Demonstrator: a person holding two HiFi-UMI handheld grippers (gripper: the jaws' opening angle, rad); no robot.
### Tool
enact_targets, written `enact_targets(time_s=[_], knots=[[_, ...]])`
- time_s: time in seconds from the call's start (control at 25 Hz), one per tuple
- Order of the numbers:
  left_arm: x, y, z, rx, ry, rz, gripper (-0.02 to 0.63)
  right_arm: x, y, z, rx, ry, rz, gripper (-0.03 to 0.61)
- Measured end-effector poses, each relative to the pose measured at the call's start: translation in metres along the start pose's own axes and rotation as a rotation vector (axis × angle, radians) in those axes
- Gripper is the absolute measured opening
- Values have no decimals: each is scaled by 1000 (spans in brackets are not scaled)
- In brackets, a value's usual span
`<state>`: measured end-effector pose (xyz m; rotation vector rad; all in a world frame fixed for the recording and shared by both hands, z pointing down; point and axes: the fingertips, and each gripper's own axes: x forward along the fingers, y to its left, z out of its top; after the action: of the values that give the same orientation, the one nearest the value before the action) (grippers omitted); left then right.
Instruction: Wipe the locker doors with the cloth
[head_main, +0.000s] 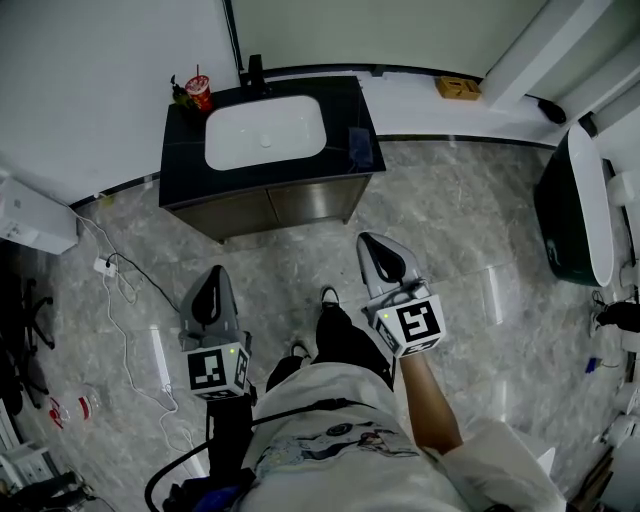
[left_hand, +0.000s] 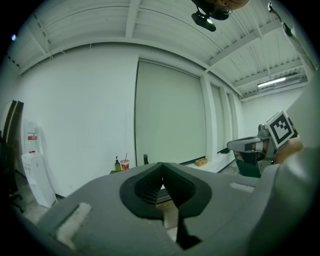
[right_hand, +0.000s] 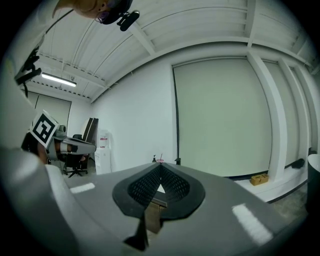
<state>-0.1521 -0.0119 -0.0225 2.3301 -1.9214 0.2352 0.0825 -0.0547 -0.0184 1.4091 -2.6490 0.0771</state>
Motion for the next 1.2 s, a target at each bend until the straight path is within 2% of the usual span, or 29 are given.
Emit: enact_targets(time_s=[0.2,0.36,0.48,0.6,0.72,0.96,1.2], knots=[[67,7,4,-1,-20,26,3,55,-40,-8,-3,-3,52,5],[131,6,30,7,-61,30,3,102,-81,2,-18,-9,85,5],[167,-1,52,21,-81,20,3,130,-112,5,-23,12,100,5],[196,-7,54,28,-73,4,3,154,-138,-9,-2,58,103,26],[216,-12,49,29,-55,-11,2,173,-160,-35,28,116,93,38],[246,-16,24,27,2,-32,2,209,-206,-110,131,262,46,60],[264,-19,-3,14,90,-41,3,255,-254,-211,176,459,-4,122]])
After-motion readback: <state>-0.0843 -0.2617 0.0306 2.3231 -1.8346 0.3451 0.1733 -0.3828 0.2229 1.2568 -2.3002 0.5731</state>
